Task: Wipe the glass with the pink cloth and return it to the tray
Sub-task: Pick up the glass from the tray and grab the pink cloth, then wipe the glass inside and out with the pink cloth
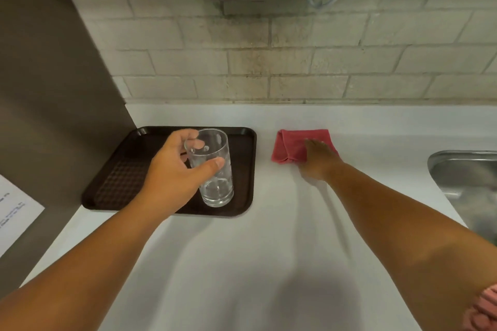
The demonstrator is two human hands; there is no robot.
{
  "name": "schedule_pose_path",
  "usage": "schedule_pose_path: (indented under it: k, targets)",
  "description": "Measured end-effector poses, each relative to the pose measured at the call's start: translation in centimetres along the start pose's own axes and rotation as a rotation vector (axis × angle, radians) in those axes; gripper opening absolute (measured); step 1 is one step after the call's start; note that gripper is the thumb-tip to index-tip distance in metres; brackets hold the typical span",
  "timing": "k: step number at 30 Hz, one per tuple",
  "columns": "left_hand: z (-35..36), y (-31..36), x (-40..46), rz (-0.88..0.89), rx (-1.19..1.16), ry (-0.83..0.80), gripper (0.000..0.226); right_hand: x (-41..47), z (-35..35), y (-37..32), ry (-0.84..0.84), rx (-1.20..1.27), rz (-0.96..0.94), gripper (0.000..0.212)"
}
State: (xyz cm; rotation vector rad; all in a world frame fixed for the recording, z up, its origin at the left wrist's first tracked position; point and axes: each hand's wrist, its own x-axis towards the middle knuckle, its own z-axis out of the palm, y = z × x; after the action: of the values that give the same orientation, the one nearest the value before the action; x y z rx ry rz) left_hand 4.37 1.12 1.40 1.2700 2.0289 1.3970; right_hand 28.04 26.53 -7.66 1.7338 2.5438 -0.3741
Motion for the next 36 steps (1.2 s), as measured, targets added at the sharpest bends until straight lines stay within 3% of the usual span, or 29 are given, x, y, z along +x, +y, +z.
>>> schedule_pose_path:
  k: [6,11,14,19,23,27,30,32,36]
  targets:
    - [-0.3,-0.5,-0.6,-0.027,-0.015,-0.024,0.069,0.6,0.2,-1.3,0.061,-0.201,-0.051,0.045]
    - [-0.3,-0.2,-0.3,-0.027,-0.026,-0.050,0.067,-0.9,-0.1,-0.9,0.183,-0.083,-0.069,0.044]
    - [-0.4,-0.2,0.3,-0.042,-0.110,-0.071,0.060,-1.8,-0.5,-0.3,0.096,-0.032,0.013,0.051]
    - [-1.1,0.0,1.1,-0.104,-0.262,-0.124,0.057,-4.5,-1.1,0.8,0.023,0.565,0.151,0.015]
    - [-1.2,0.5,1.2,-0.138,-0.498,-0.152,0.055,-7.6,-0.8,0.9,0.038,0.963,0.105,0.031]
    - [-1.6,1.3,0.7,-0.173,-0.719,-0.229,0.045,-12.7,-0.7,-1.7,0.025,1.342,-0.002,0.033]
    - [-1.7,1.8,0.1,-0.187,-0.819,-0.307,0.038,-16.0,-1.2,-4.3,0.143,1.338,0.080,0.019]
    - [-1.8,2.2,-0.5,-0.193,-0.839,-0.331,0.041,-17.2,-1.5,-5.4,0.214,1.391,0.190,0.023]
    - [-2.3,2.3,-1.3,-0.194,-0.802,-0.367,0.048,-20.1,-4.0,-6.7,0.114,1.905,0.425,0.025]
